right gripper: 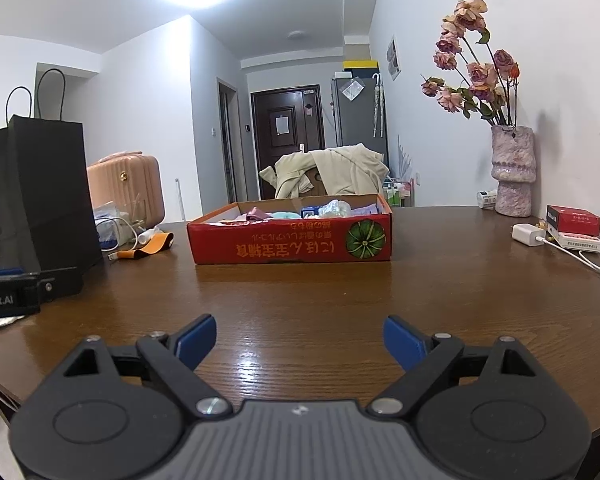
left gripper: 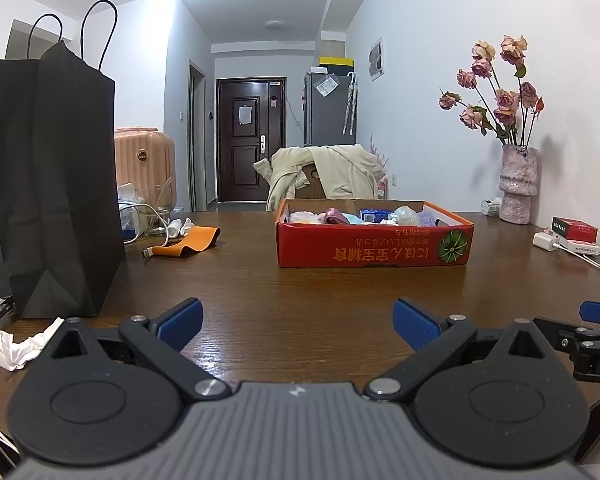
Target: Organize soft objects
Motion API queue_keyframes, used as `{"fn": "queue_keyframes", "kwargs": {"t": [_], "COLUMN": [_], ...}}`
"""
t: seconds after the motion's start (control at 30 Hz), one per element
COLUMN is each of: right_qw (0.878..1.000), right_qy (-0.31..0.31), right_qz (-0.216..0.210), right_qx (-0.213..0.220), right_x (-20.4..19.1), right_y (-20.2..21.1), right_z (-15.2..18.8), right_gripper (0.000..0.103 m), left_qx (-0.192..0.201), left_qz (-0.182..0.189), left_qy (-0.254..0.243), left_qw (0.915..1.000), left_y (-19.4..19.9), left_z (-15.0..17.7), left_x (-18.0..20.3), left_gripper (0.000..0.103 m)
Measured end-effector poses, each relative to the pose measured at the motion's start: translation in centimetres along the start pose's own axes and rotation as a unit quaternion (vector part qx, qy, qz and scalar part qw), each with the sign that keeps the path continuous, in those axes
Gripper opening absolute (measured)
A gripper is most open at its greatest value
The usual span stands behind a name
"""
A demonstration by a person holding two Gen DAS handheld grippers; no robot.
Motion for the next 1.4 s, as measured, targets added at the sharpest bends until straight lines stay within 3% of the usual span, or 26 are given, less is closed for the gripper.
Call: {"fn": "queue_keyframes", "kwargs": {"t": [1.4], "right_qw": [1.0], "right_qy": [0.002], "right_qz": [0.004], "right_qx": [0.005], "right_x": [0.2], "right_y": [0.01], "right_z": [0.13], "right_gripper": [0.092], "left_qx": [0.007], "left_qz": [0.01], "left_qy": [0.002], "left_qw": [0.9999], "left_y": [0.41], "left_z": [-0.03], "left_x": [0.14], "left_gripper": [0.103]}}
Point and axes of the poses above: each gripper's, at about its wrist camera, not at the fingertips, and y roughly against the way its jaws point, x to its right, z to its underside, the point moved 5 cm from there along -y, roughly the way its jaws point, and after that the axes turned 4 degrees about -z, right-handed, at the moved point
